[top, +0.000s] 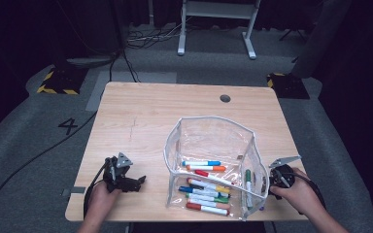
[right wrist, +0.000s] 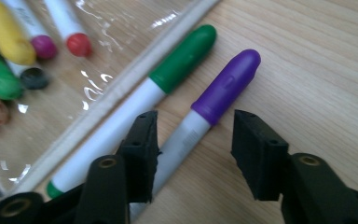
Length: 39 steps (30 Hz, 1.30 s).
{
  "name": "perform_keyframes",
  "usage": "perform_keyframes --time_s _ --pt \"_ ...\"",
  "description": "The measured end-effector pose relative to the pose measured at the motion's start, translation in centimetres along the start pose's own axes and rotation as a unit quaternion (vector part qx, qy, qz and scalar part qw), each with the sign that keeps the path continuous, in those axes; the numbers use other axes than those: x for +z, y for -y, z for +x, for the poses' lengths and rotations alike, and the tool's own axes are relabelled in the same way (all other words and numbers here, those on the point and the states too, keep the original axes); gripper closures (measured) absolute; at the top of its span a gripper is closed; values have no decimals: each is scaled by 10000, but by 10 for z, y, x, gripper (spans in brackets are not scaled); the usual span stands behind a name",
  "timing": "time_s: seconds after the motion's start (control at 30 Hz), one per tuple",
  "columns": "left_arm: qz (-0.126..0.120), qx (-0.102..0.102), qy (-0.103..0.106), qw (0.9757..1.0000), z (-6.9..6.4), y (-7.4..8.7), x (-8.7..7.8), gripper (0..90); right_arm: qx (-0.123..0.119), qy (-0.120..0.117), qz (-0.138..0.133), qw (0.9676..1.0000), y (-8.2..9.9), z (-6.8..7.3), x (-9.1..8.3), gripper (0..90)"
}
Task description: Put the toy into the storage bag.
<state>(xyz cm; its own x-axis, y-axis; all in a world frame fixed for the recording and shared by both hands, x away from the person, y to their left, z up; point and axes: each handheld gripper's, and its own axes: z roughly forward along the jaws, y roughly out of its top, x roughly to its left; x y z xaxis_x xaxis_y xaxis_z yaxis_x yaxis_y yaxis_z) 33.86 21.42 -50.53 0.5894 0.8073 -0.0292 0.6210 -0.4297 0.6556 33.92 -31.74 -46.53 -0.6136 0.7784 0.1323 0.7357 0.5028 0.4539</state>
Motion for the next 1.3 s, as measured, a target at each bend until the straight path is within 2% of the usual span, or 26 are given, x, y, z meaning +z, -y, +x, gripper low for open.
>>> perform_keyframes --time_s 0.03,0.07,0.23,0.33,0.47,0.5,0.6,0.83,1.03,1.3 --pt "4 18 -4 10000 0 0 0 0 -34 100 53 9999 0 -2 0 551" --pt "-1 -5 1 10000 0 0 0 0 31 140 71 9999 0 -3 1 564" --pt "5 16 -3 10000 0 0 0 0 227 380 274 9986 3 -14 -2 703" --pt "4 18 -4 10000 0 0 0 0 300 433 333 9981 5 -17 -4 770" --pt "1 8 -2 10000 0 0 0 0 451 453 328 9974 7 -21 -7 772" --pt "2 10 -3 10000 0 0 0 0 419 447 311 9976 8 -23 -8 772" --pt "3 19 -4 10000 0 0 0 0 525 300 79 9981 6 -25 -18 772" --pt "4 17 -4 10000 0 0 0 0 504 110 -392 9979 -6 -25 -55 772" --pt "0 10 -2 10000 0 0 0 0 296 -2 -842 9960 -23 -17 -97 772" --pt "21 -5 -2 10000 0 0 0 0 5 -187 -1092 9938 -45 -2 -138 772"
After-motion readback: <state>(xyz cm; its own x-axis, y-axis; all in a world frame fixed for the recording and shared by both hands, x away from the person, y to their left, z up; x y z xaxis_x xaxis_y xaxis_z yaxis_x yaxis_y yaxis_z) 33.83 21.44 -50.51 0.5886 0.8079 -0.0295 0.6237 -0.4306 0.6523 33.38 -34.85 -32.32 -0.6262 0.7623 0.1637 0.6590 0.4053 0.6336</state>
